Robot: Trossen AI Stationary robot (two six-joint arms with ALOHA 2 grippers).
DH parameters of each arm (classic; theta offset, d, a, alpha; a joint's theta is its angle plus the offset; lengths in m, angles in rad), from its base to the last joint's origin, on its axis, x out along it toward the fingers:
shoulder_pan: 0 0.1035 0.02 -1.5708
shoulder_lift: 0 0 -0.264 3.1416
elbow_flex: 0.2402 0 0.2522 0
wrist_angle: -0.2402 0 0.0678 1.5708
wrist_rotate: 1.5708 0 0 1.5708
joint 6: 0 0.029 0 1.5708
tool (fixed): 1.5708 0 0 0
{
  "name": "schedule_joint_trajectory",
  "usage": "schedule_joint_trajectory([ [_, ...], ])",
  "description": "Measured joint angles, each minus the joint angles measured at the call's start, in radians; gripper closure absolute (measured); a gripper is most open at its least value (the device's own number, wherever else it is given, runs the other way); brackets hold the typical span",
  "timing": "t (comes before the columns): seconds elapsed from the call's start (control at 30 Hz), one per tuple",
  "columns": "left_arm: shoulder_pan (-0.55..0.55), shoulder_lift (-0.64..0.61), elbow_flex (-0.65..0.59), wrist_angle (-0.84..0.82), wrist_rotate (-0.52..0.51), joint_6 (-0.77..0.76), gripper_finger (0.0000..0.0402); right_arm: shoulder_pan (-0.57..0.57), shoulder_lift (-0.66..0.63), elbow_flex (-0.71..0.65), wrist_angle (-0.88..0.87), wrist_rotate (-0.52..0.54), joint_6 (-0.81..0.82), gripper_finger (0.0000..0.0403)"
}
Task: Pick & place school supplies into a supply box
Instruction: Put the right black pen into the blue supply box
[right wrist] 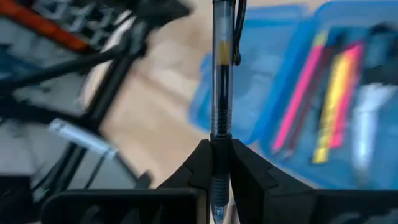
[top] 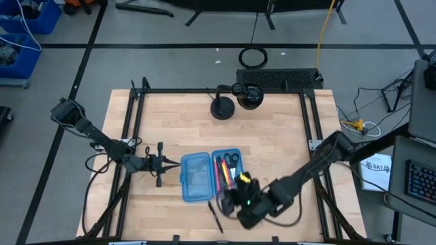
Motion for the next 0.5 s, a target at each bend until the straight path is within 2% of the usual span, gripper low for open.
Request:
schedule_joint_trajectory([
  [0.13,0.000,0.000,0.000,0.000,0.000,-0.001,0.0380,-0.078,-0.035,0.000,-0.131,-0.017,0.021,0.0375],
  [0.2,0.000,0.000,0.000,0.000,0.000,0.000,0.0380,-0.132,-0.038,0.000,-0.165,-0.068,0.011,0.0375],
  [0.3,0.000,0.000,0.000,0.000,0.000,0.000,0.0380,-0.213,-0.036,-0.029,-0.147,-0.170,-0.055,0.0375],
  [0.5,0.000,0.000,0.000,0.000,0.000,-0.002,0.0380,-0.312,-0.032,-0.170,-0.031,-0.270,-0.090,0.0376],
])
